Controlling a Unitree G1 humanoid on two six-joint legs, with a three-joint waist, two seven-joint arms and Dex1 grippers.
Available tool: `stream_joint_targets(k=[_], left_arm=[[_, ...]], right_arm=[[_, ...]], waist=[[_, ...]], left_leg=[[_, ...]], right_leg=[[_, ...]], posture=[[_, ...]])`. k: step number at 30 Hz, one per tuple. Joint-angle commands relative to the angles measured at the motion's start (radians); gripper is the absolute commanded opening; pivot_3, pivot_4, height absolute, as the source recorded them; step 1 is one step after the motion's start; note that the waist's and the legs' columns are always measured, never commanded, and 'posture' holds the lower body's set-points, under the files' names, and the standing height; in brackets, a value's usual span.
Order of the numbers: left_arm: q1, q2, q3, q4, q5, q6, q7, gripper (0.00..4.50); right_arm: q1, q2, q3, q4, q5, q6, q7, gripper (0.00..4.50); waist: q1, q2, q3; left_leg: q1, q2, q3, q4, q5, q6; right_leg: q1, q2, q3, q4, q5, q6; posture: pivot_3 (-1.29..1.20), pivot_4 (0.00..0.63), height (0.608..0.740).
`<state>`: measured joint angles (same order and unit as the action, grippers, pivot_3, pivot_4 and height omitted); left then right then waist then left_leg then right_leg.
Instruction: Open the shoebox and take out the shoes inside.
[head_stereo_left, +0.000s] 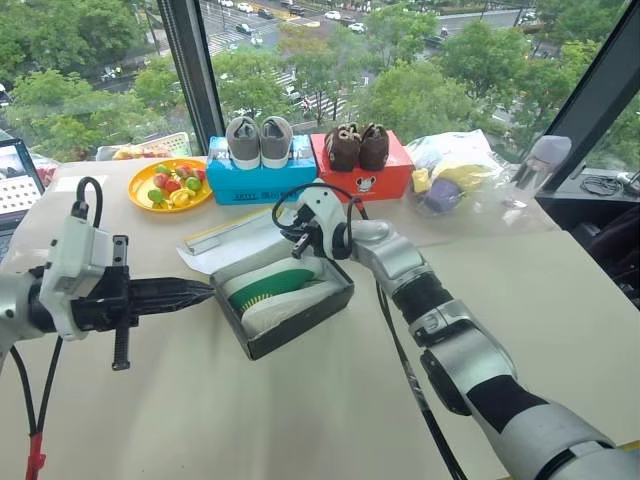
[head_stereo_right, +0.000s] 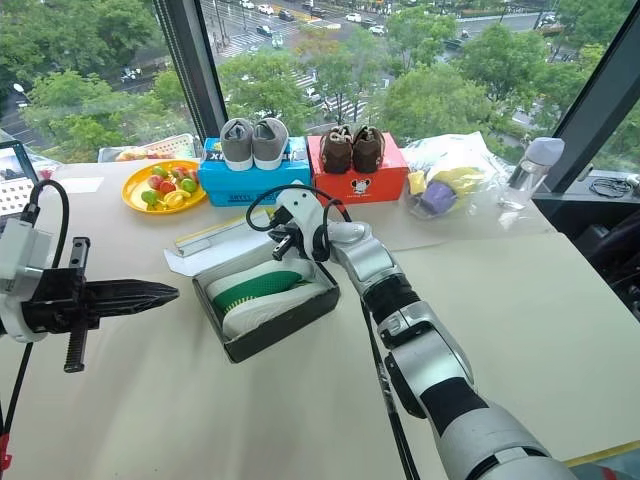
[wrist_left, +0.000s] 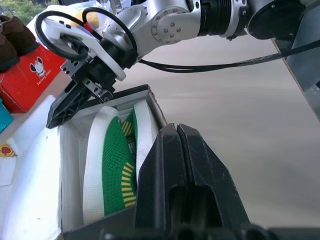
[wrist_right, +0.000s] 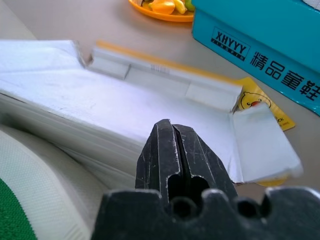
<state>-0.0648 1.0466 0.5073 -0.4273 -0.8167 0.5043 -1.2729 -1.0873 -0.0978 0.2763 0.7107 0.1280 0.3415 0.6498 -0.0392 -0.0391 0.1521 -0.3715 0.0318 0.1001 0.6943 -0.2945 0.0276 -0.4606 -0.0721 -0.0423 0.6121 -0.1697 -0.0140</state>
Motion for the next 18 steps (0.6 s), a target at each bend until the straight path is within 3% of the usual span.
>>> stream_joint_targets(k=[1,5,9,12,14,18], left_arm=[[-0.016,-0.005,-0.008,-0.013,-0.005,-0.011,0.006,0.04],[-0.024,-0.035,-0.074,0.017,0.044,-0.055,0.002,0.04],[-0.022,-0.055,-0.117,0.046,0.077,-0.082,-0.012,0.04],[-0.010,-0.068,-0.145,0.080,0.107,-0.113,-0.040,0.00],[-0.008,-0.071,-0.157,0.100,0.119,-0.128,-0.055,0.00],[-0.009,-0.060,-0.159,0.130,0.123,-0.134,-0.079,0.00]], right_arm=[[0.044,-0.029,-0.037,-0.143,0.011,0.040,0.027,0.00],[0.124,-0.171,-0.116,-0.614,0.113,0.288,0.071,0.00],[0.185,-0.330,-0.149,-0.957,0.236,0.527,0.135,0.00],[0.229,-0.438,-0.086,-1.081,0.259,0.619,0.179,0.74],[0.239,-0.475,-0.021,-1.119,0.243,0.612,0.200,1.50],[0.198,-0.473,0.102,-1.097,0.187,0.528,0.235,2.90]], waist=[[0.001,0.000,0.000],[0.015,0.005,0.003],[0.025,0.005,0.003],[0.021,0.005,0.003],[0.020,0.005,0.003],[0.017,0.004,0.003]], left_leg=[[0.000,0.000,0.000,0.000,0.000,0.000],[-0.002,0.000,-0.002,0.000,0.000,-0.001],[-0.010,-0.001,-0.002,0.001,0.000,0.000],[-0.010,0.000,-0.003,0.001,-0.001,-0.001],[-0.009,0.000,-0.002,0.001,-0.002,0.000],[-0.008,0.000,-0.001,0.001,-0.004,0.004]], right_leg=[[0.000,0.000,0.000,0.000,0.000,0.000],[0.000,-0.001,-0.002,0.000,0.000,0.000],[-0.007,-0.001,-0.003,0.001,0.000,0.001],[-0.007,0.001,-0.004,0.000,0.000,0.001],[-0.007,0.001,-0.003,-0.001,0.000,0.001],[-0.008,0.001,-0.002,-0.001,0.000,0.000]], posture=[[0.00,0.150,0.731],[0.00,0.150,0.731],[0.00,0.150,0.731],[0.00,0.150,0.731],[0.00,0.150,0.731],[0.00,0.150,0.731]])
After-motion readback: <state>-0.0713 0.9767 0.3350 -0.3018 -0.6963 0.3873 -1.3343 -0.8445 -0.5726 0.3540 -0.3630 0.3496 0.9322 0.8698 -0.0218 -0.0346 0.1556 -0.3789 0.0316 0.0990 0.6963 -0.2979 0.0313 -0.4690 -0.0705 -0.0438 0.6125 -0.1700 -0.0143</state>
